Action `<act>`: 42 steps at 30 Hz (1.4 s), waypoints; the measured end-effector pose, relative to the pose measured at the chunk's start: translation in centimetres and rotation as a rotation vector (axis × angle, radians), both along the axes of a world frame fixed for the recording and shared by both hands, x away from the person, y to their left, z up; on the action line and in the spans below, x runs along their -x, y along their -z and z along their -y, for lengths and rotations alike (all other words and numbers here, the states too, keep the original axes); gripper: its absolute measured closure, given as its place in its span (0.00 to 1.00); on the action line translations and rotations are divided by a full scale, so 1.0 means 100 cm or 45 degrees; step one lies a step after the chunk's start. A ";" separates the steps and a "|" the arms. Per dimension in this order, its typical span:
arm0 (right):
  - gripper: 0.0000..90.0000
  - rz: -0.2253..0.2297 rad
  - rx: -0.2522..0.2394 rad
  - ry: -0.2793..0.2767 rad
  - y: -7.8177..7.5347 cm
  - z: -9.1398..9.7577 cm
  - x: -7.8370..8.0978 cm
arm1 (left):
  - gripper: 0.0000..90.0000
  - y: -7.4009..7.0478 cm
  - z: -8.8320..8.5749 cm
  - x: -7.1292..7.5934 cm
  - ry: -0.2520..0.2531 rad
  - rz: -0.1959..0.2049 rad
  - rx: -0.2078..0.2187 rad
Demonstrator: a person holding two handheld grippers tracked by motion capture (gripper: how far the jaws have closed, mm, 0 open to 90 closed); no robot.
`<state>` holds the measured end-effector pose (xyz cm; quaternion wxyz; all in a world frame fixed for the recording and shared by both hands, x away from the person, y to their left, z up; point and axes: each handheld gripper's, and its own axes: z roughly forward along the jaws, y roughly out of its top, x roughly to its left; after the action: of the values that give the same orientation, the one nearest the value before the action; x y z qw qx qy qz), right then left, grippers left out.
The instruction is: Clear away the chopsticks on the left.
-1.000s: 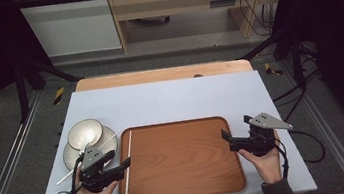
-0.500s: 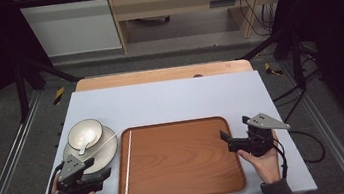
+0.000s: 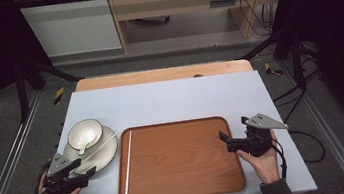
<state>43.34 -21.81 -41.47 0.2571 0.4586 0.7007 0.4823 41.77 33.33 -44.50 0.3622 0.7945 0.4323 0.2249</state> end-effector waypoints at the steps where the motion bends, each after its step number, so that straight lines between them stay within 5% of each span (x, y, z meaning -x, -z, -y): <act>1: 0.07 -0.001 -0.001 0.000 0.000 0.000 0.000 | 0.42 0.000 -0.001 -0.002 -0.004 -0.004 -0.011; 8: 0.07 -0.002 0.007 0.004 0.001 0.000 -0.001 | 0.54 0.004 -0.010 -0.019 -0.012 -0.012 -0.072; 19: 0.07 -0.008 0.021 0.003 0.003 -0.001 -0.002 | 0.73 0.011 -0.010 -0.032 0.029 -0.060 -0.093; 42: 0.06 -0.012 0.025 0.002 0.004 -0.001 -0.002 | 0.93 0.012 0.001 -0.029 0.086 -0.118 -0.078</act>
<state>43.57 -21.76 -41.85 0.2586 0.4590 0.7062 0.4730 44.65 33.27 -45.69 0.3247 0.8289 0.4146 0.1887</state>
